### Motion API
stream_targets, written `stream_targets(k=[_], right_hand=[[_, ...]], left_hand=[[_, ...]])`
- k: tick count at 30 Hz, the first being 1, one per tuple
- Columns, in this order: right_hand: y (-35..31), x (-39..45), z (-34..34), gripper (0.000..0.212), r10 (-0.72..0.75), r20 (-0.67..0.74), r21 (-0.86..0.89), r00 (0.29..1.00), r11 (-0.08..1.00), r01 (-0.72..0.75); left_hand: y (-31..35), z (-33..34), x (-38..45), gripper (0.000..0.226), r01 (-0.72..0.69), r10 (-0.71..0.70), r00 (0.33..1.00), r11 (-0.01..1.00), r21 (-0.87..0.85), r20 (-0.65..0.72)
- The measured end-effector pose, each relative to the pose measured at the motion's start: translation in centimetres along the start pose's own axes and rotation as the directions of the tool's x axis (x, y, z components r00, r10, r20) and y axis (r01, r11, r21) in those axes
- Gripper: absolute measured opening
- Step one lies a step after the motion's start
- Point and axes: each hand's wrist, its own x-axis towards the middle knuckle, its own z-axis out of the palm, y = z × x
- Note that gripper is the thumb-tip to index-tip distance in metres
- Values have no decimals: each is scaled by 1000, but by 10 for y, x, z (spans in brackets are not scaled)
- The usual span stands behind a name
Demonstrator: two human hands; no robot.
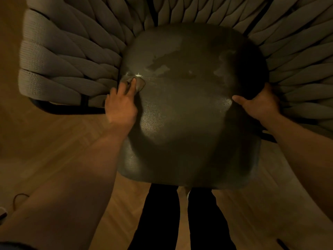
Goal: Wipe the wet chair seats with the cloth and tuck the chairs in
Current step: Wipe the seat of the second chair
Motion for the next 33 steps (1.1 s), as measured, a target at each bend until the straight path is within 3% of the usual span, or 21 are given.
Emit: stream_targets(k=[15,19,22,25,30,33], right_hand=[[2,-1,-7,104,15,34,64,999,998,-17],[1,3,-16,83,50,53,200,997,978,-60],[3,9,-16,85,111,86,307,990,943,-132],[1,10,-15,100,199,157,416,967,875,-247],[4,12,-14,102,173,155,520,973,823,-229],[18,29,-10,131,221,157,585,963,765,-271]], left_hand=[[-4,0,3,73,202,-228,971,942,-269,-71],[1,-1,12,65,289,-345,932,890,-352,-107],[15,3,16,64,341,-405,911,848,-406,-81],[26,8,21,59,271,-354,928,854,-445,-113],[46,14,19,53,121,-186,973,919,-374,-140],[72,6,15,55,65,-109,989,931,-360,-104]])
